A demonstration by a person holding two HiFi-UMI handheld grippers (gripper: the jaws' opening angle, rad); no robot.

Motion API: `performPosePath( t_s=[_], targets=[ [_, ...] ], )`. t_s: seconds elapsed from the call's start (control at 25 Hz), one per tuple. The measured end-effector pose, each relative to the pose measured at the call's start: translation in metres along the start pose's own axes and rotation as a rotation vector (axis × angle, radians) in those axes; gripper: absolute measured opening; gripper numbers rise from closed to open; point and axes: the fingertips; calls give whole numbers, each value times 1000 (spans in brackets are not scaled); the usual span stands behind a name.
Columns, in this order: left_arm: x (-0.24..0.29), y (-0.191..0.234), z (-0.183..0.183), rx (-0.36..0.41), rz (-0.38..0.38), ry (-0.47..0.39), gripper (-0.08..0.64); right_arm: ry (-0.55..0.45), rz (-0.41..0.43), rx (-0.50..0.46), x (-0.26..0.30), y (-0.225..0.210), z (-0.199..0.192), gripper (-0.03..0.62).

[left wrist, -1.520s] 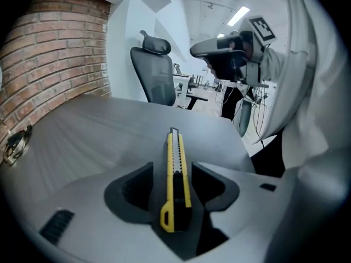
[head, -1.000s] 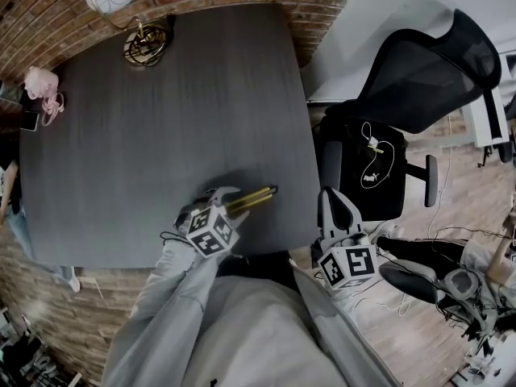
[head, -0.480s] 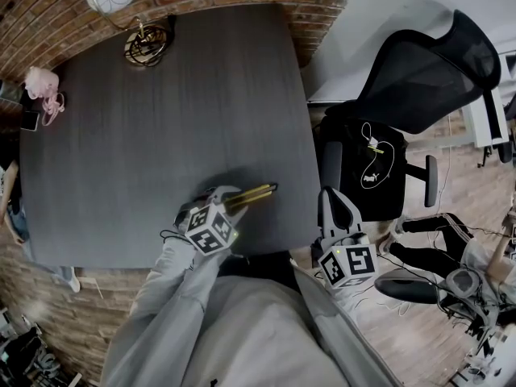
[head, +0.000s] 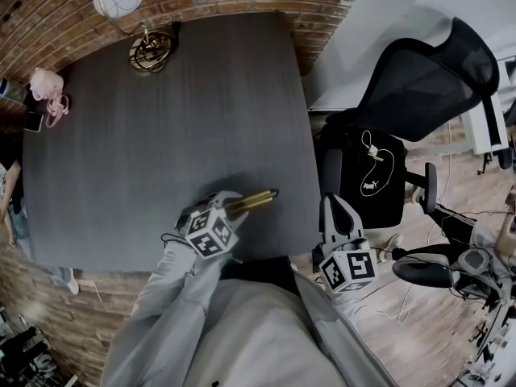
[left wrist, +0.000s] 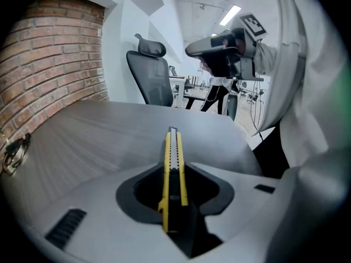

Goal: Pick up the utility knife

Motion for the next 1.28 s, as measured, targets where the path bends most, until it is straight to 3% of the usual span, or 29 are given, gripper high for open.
performPosePath(
  t_s=[0.56,1.28],
  targets=[
    [-33,20,52,-84,118,-165,126,-27,23,-18,0,-1,11,18],
    [-123,47,131,-138,309,-442,126,-102,97,-65,17,12,49,18]
  ],
)
Point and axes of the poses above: the fingertips, and each gripper's own axes: x forward along the fingers, y to its left, z out of its top, and after that the axes turned 6 degrees about -x, right-handed
